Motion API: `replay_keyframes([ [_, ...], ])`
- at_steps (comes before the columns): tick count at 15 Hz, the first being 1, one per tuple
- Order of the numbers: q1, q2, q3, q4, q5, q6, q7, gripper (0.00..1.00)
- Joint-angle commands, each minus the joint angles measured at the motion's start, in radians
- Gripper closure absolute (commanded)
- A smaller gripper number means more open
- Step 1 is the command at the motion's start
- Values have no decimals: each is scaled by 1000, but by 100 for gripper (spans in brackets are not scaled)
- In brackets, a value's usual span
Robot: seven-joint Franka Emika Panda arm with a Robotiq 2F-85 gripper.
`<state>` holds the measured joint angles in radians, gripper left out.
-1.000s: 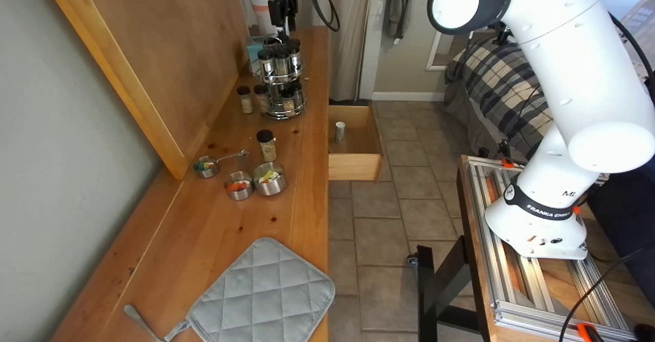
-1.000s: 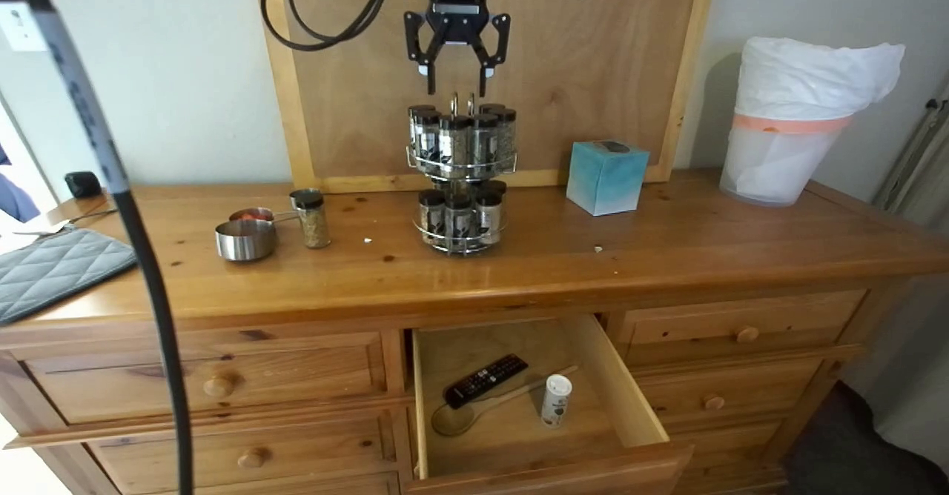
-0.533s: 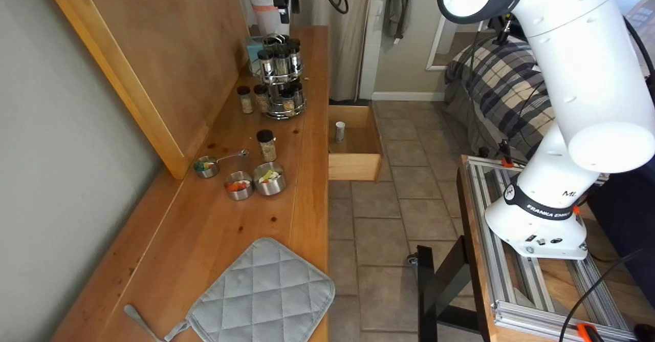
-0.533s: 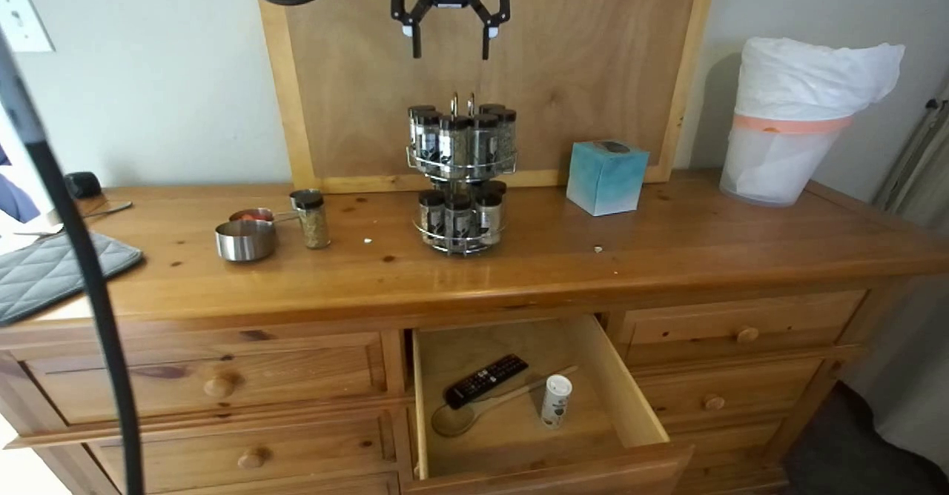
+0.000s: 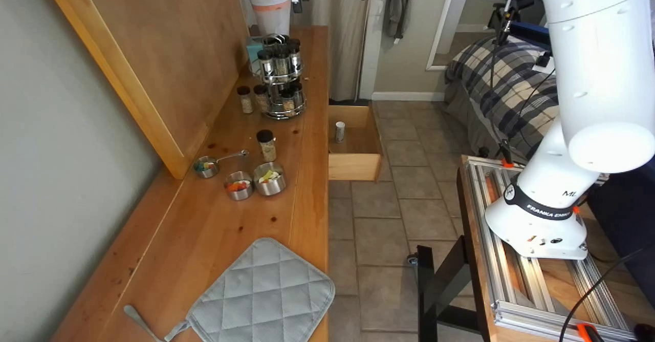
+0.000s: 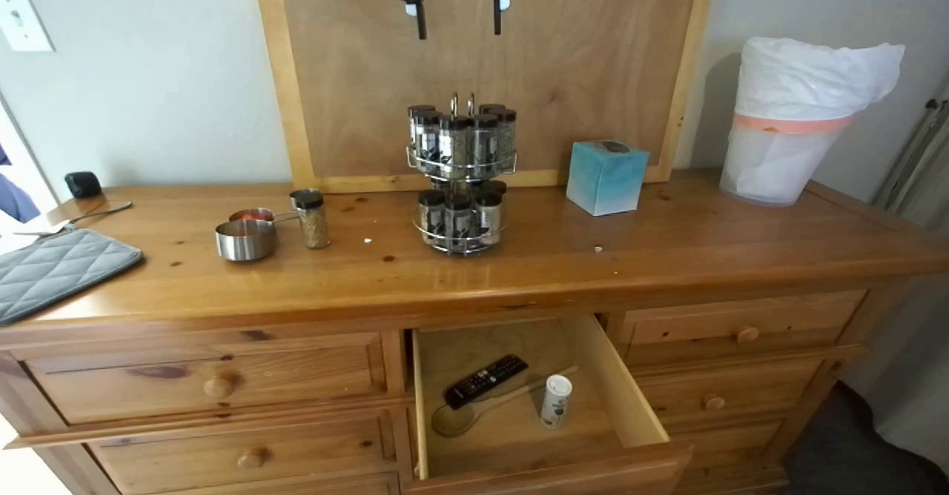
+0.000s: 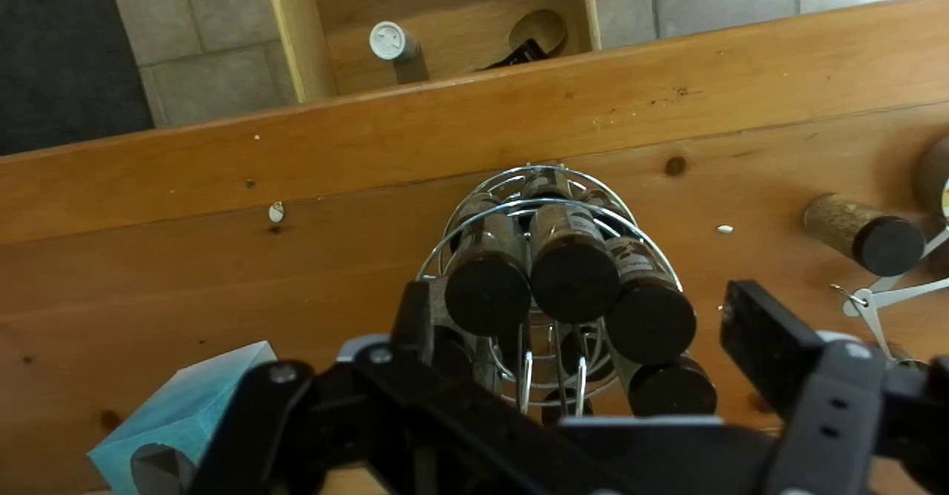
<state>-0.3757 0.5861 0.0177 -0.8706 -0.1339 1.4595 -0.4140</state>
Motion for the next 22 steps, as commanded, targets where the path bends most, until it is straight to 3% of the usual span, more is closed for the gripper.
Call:
replay_keyframes([
  [1, -7, -128, 9, -241, -24, 226, -65, 0],
  [6, -46, -211, 37, -468, 55, 514, -182, 0],
  [9, -61, -277, 36, -609, 102, 560, -168, 0],
  [12, -79, -354, 29, -749, 151, 528, -156, 0],
  [13, -33, -379, -37, -793, 177, 535, -164, 0],
  [16, -21, -460, -79, -940, 223, 603, -223, 0],
  [17, 4, -361, -95, -789, 190, 534, -183, 0],
  [22, 13, -431, -118, -899, 204, 573, -209, 0],
])
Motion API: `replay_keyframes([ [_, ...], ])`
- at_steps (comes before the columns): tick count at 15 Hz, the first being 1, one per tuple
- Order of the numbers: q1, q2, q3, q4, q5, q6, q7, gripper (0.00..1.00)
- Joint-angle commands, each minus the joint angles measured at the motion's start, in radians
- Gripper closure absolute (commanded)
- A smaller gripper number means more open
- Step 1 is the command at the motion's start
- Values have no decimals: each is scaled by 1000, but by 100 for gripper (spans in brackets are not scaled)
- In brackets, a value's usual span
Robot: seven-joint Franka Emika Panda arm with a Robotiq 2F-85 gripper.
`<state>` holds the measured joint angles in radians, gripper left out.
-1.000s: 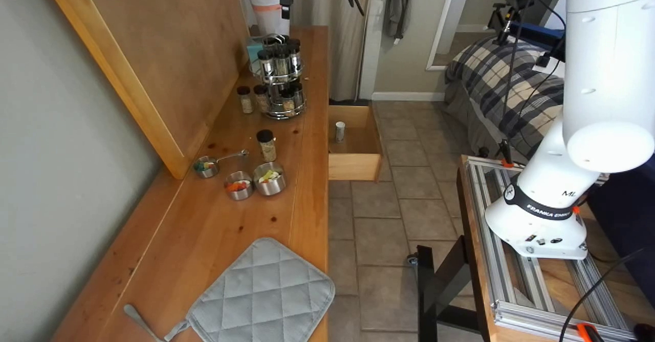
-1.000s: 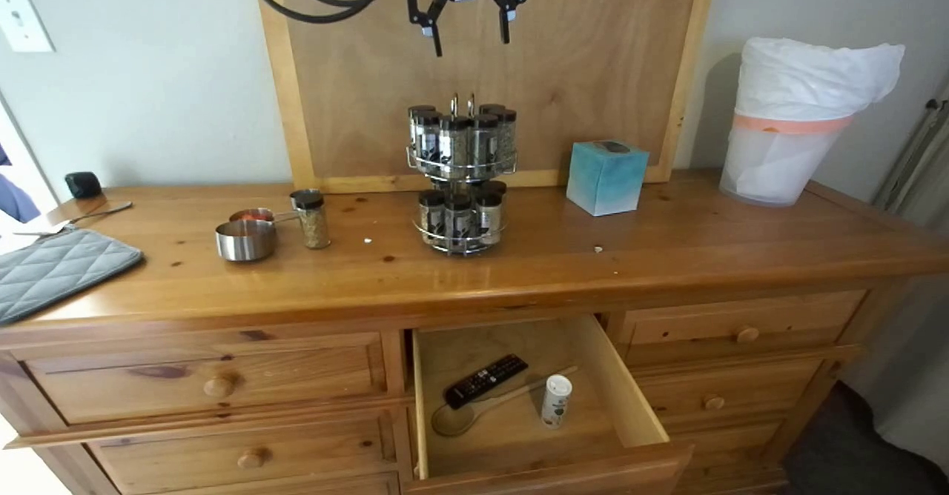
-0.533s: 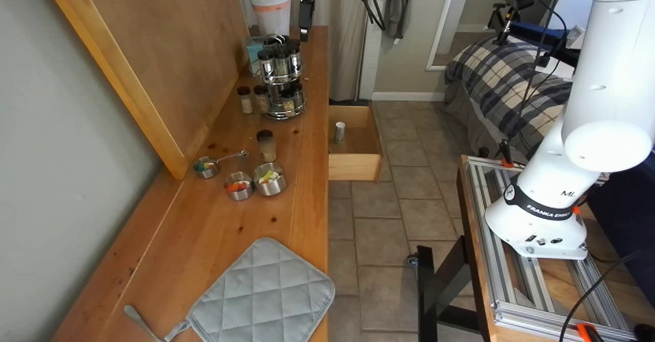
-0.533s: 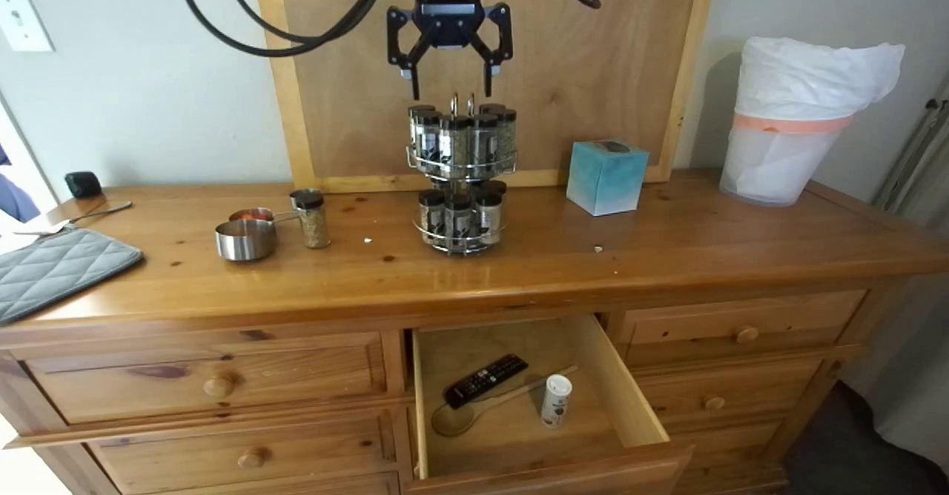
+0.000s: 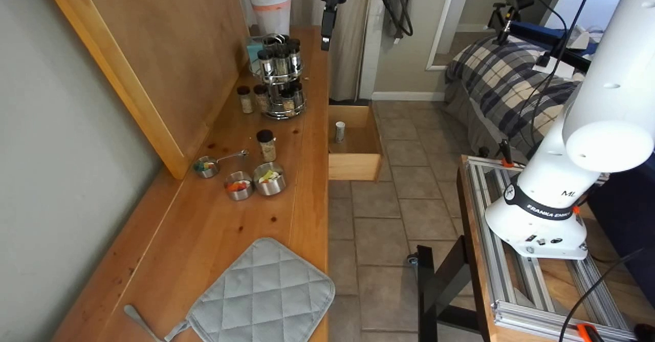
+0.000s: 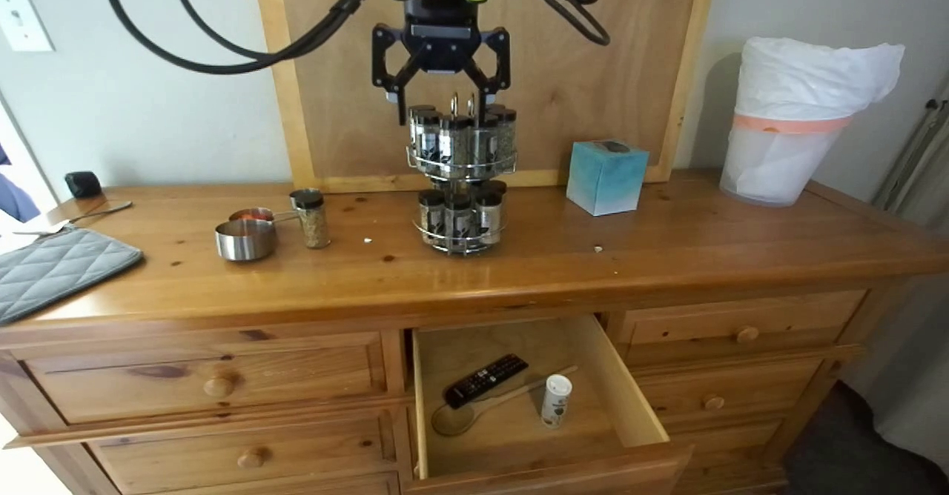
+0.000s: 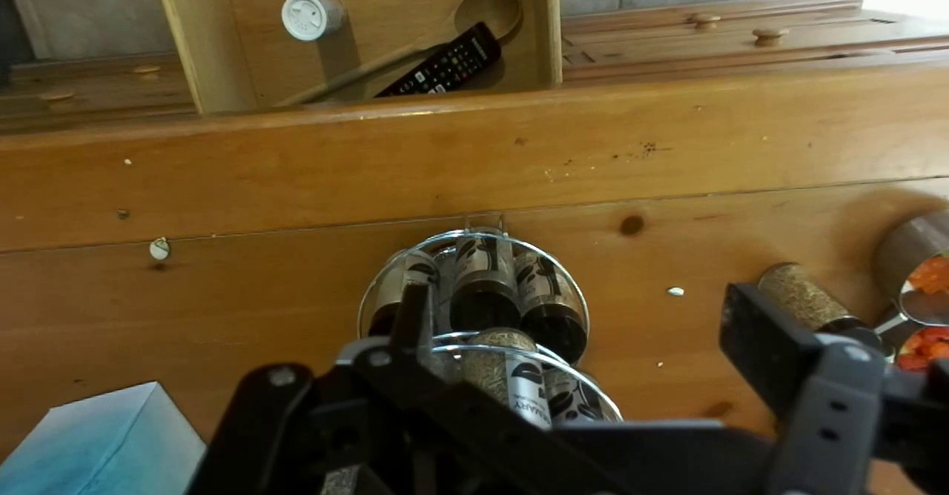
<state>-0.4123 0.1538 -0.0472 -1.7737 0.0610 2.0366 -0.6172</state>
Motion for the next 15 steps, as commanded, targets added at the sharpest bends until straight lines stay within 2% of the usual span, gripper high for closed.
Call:
replay_keyframes([
  [1, 51, -1, -53, 0, 10, -2, -6, 0],
  [8, 52, -1, -53, 0, 11, -1, -6, 0],
  [9, 62, -9, -60, -29, -5, 40, 25, 0],
  [15, 85, -67, -99, -238, 49, 145, -13, 0],
])
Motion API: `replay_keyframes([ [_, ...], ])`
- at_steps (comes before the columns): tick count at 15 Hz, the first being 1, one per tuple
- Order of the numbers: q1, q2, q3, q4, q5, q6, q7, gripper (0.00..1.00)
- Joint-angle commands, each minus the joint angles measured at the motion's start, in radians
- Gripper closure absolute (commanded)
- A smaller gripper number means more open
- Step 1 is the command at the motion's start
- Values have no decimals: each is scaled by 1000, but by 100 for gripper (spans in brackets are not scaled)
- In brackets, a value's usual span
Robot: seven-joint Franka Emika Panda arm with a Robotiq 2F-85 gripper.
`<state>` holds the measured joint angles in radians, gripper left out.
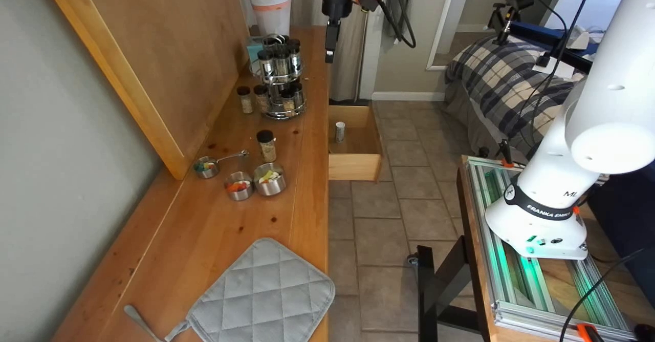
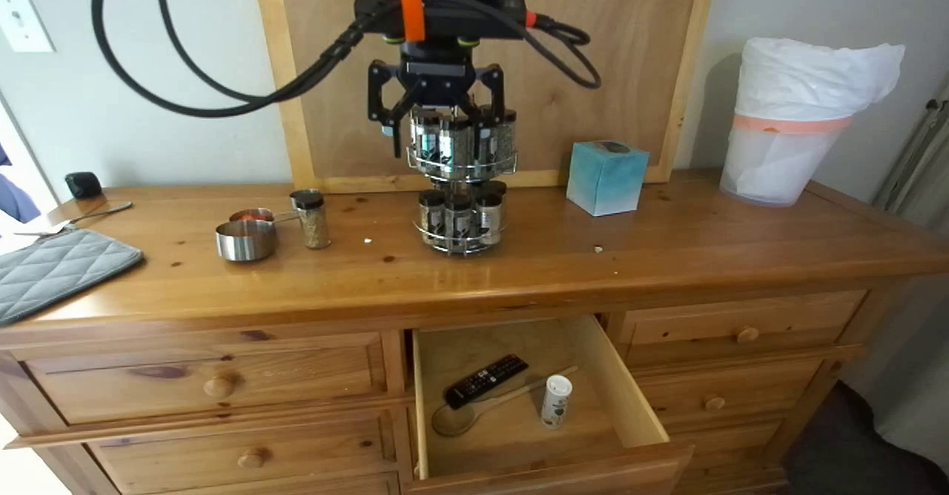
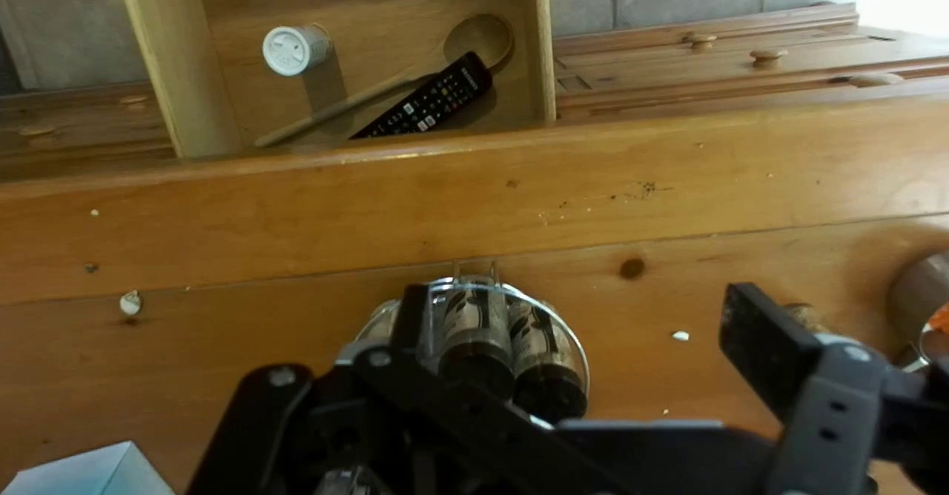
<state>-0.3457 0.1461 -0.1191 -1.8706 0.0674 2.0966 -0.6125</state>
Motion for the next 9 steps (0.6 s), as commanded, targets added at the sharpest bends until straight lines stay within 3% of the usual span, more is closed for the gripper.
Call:
replay_keyframes([
  [1, 17, -61, -30, -178, 62, 131, -28, 0],
  [9, 10, -18, -14, -372, 247, 528, -197, 0],
])
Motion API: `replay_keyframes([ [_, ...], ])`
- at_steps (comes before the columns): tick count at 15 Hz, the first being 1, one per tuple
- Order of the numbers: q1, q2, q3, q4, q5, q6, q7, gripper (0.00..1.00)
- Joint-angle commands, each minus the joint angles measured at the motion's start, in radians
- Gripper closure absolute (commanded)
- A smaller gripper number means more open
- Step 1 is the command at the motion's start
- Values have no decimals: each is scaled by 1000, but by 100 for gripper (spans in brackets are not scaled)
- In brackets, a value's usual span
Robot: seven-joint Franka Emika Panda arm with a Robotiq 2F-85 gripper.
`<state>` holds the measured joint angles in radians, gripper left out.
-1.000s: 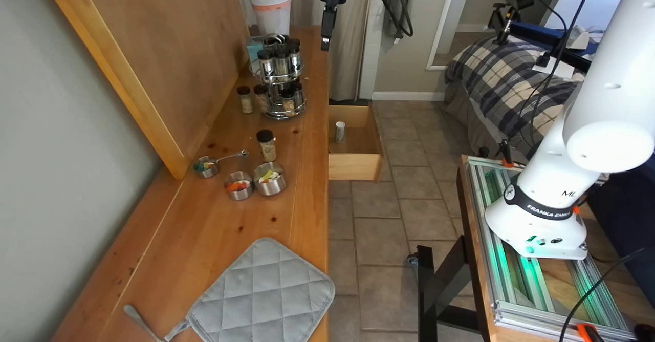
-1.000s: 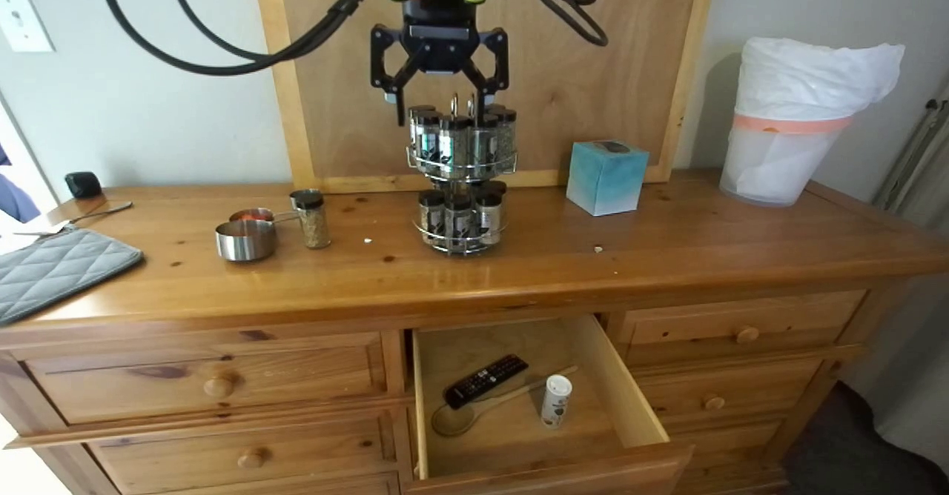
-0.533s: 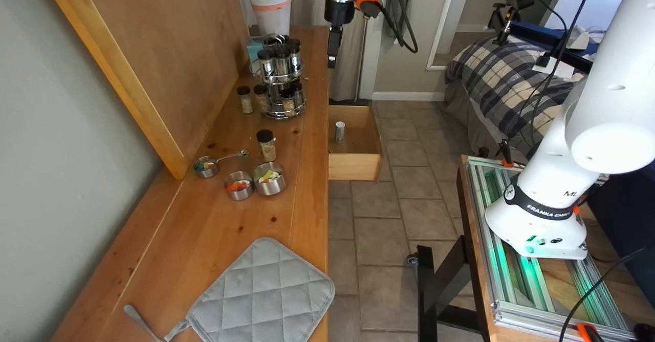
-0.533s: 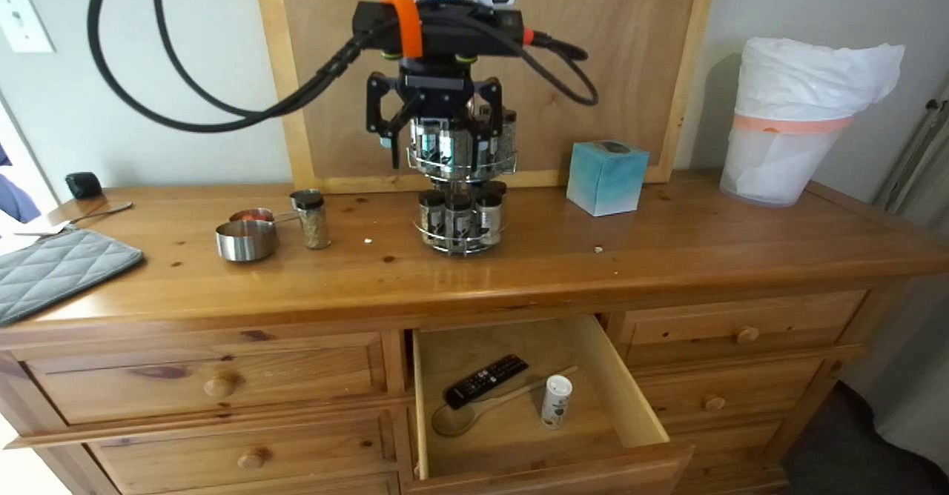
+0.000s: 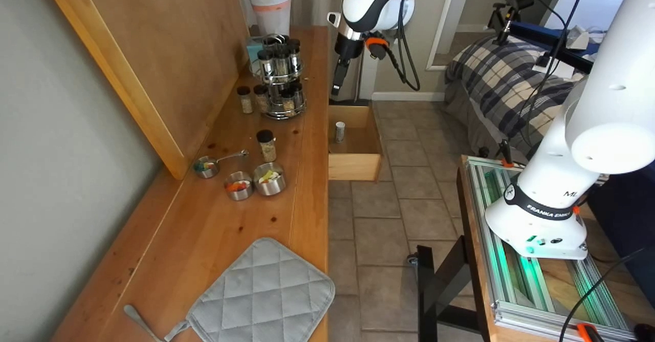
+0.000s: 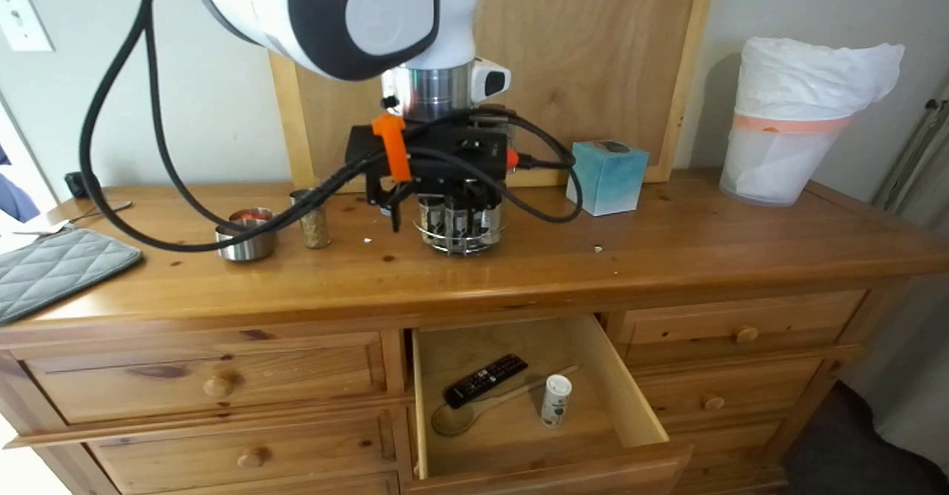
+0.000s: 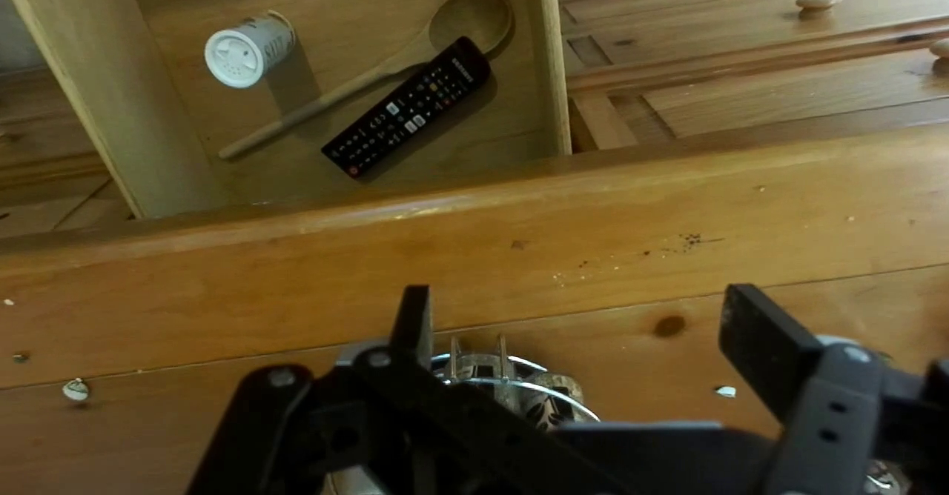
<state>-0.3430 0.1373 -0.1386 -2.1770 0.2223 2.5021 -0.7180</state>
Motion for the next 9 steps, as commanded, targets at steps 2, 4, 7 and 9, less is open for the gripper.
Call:
replay_keyframes([
  [2, 4, 4, 14, -82, 142, 184, -129, 0],
  [4, -3, 16, 25, -85, 193, 228, -182, 0],
  [7, -15, 35, 55, -70, 280, 269, -263, 0],
  [9, -13, 56, 67, -60, 312, 319, -302, 0],
])
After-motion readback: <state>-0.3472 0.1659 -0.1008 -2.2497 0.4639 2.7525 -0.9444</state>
